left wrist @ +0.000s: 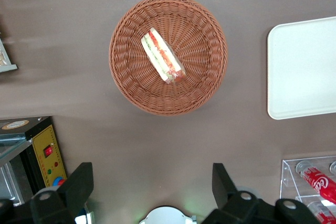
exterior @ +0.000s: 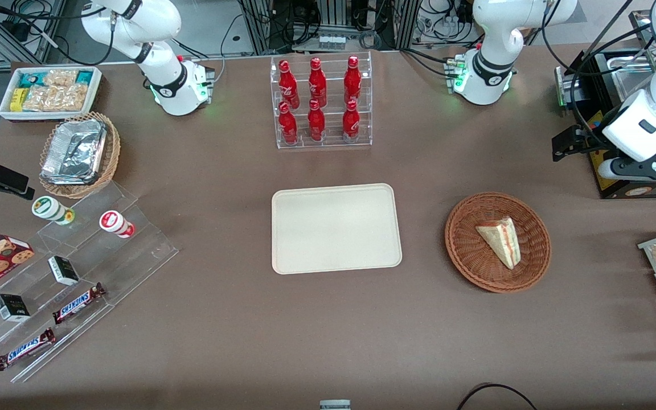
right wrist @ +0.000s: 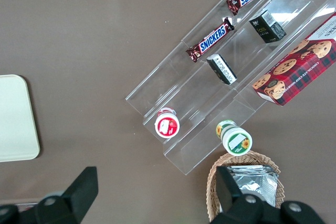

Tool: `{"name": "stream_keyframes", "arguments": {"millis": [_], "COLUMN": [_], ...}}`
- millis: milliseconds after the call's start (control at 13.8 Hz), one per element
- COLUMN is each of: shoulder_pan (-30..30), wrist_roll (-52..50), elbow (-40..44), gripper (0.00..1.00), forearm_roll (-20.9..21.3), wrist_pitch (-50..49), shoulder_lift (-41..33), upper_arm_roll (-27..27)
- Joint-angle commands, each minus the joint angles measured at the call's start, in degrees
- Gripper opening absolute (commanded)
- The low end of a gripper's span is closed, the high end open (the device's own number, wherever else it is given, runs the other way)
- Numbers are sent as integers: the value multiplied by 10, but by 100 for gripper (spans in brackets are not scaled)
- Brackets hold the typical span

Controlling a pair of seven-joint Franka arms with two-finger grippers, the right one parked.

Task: Place sandwich from basket to tray
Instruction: 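Move the left gripper over the wicker basket above the wrapped sandwich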

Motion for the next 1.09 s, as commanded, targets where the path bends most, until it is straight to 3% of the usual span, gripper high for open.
{"name": "stream_keyframes", "arguments": {"millis": [0,363,1016], "shoulder_pan": [3,2,2], "wrist_roll": [16,15,5], "elbow": [13,-20,-190], "gripper": [100,100,100], "forearm_roll": [0,0,12], "wrist_pitch": [-21,11,255], "shoulder_lift": [1,31,51], "upper_arm_roll": [-1,-2,-1]}}
